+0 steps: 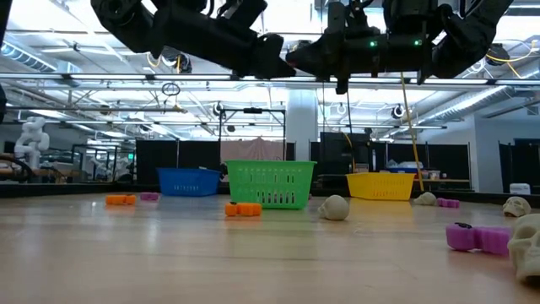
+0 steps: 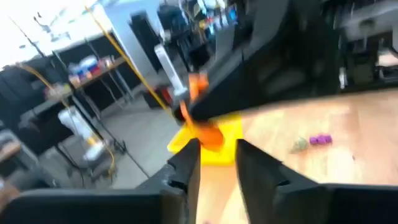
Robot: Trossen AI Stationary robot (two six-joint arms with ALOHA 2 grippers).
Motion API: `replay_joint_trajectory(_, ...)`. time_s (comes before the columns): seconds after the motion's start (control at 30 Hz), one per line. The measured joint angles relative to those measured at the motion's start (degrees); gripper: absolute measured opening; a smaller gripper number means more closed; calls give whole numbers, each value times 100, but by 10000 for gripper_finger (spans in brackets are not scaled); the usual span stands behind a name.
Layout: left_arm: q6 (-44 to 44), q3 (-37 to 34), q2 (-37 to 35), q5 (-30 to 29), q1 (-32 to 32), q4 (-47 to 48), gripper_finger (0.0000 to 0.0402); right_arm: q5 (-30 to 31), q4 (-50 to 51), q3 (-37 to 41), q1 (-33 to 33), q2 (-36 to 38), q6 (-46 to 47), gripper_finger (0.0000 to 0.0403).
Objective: Sort Halloween decoration
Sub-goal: Put the orange skeleton toy into the yellow bin
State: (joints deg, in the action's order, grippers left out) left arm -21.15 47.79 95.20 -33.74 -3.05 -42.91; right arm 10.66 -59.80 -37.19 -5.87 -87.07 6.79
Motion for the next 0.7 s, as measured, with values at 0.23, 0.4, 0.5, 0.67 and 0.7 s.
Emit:
replay_joint_trajectory(0.23,562,-4,4,-57,2,797,158,3,440,0,-189,268,-128,9)
replay_joint_trajectory(0.4,739,-7,4,-69,2,1103,163,476,1938,-4,-656,956,-165,10)
replay_joint_trajectory(0.5,847,-11,4,-57,11,1218,163,765,3040,-4,-1107,1366,-160,10)
replay_joint_trajectory(0.67,1079,-48,4,518,112,1239,157,736,4502,-4,-2082,1608,142,10)
replay_joint_trajectory(0.7,1182,-48,4,636,147,1251,151,730,4738,-4,-2281,1598,177,10)
